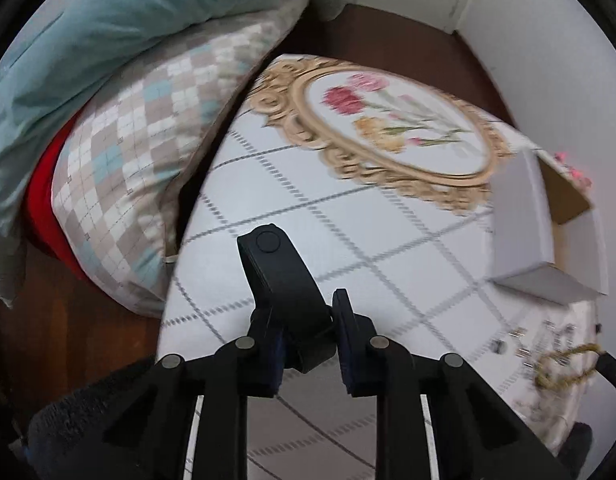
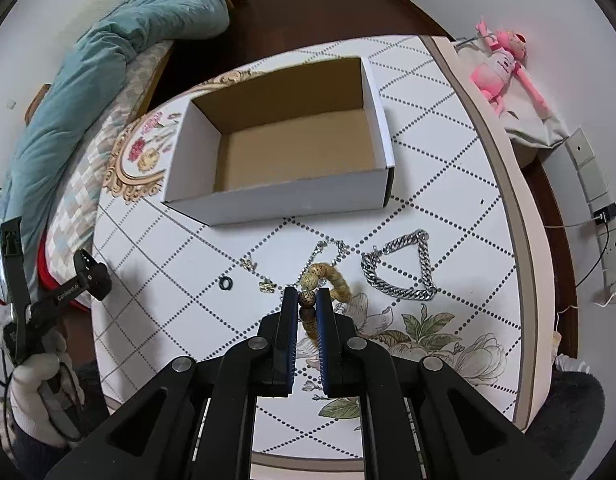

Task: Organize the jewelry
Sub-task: 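Carry the watch band in the left tool while the right tool carries the bead bracelet to the box, then open the left tool over the box while the right tool releases the bead bracelet inside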

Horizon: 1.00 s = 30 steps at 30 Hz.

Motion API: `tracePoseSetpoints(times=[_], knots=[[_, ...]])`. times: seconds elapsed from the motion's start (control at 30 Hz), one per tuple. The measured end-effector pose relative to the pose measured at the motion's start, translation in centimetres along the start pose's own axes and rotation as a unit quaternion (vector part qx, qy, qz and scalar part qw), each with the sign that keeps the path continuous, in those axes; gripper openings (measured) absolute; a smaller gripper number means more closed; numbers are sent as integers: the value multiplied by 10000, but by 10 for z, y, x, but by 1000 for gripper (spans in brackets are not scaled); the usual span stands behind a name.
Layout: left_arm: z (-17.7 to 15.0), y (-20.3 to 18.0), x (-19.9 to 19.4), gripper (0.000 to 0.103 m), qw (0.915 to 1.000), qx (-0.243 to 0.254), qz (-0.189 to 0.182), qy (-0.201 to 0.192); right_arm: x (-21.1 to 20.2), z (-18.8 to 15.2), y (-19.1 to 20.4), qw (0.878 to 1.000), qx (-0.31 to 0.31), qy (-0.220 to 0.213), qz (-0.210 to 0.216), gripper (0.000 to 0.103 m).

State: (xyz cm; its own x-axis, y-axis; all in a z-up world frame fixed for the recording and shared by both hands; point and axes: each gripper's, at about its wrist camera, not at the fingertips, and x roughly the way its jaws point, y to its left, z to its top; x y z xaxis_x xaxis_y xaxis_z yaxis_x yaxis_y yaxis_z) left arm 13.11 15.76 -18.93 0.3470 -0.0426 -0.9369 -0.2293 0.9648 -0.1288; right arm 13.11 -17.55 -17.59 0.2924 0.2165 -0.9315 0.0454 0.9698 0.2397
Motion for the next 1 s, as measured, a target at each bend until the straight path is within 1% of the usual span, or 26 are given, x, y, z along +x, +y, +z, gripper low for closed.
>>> tracePoseSetpoints(times=[0.1, 0.2, 0.3, 0.4, 0.47, 0.57, 0.7, 0.77, 0.8, 0.83, 0.87, 0.9, 0.93, 0.97, 1.0], knots=[[1, -26, -35, 18, 9988, 173, -439, -158, -20, 6, 2, 9998, -71, -55, 197, 9], [15, -63, -66, 18, 9944, 448, -882, -360, -54, 21, 8, 9986, -247, -304, 368, 9], [32, -99, -82, 18, 9891, 698, -1204, -484, -81, 43, 12, 9964, -393, -576, 479, 9], [54, -137, -81, 18, 9854, 985, -1277, -542, -98, 70, 18, 9941, -533, -815, 470, 9], [66, -155, -71, 18, 9844, 1100, -1311, -408, -99, 88, 19, 9934, -591, -893, 414, 9], [79, -175, -52, 19, 9838, 1207, -1312, -205, -84, 114, 18, 9942, -605, -791, 396, 9], [89, -191, -31, 20, 9860, 1251, -1100, 13, -56, 137, 13, 9961, -557, -538, 422, 9], [92, -194, -22, 22, 9872, 1232, -1006, 102, -39, 146, 8, 9966, -503, -315, 572, 9], [94, -194, -18, 30, 9881, 1226, -923, 126, -28, 152, 3, 9972, -403, -193, 593, 10], [96, -195, -16, 40, 9887, 1237, -844, 105, -23, 151, 0, 9975, -400, -153, 561, 10], [97, -195, -16, 47, 9889, 1238, -814, 54, -12, 153, -4, 9978, -430, -25, 499, 10], [98, -195, -18, 63, 9894, 1237, -757, -16, -6, 153, -7, 9980, -397, 76, 476, 13], [98, -194, -20, 70, 9896, 1244, -712, -101, -1, 152, -11, 9983, -357, 122, 448, 21], [98, -192, -22, 71, 9895, 1250, -698, -183, 0, 152, -13, 9985, -353, 119, 402, 28], [97, -191, -23, 73, 9897, 1247, -664, -245, 0, 149, -16, 9988, -388, 71, 298, 41]])
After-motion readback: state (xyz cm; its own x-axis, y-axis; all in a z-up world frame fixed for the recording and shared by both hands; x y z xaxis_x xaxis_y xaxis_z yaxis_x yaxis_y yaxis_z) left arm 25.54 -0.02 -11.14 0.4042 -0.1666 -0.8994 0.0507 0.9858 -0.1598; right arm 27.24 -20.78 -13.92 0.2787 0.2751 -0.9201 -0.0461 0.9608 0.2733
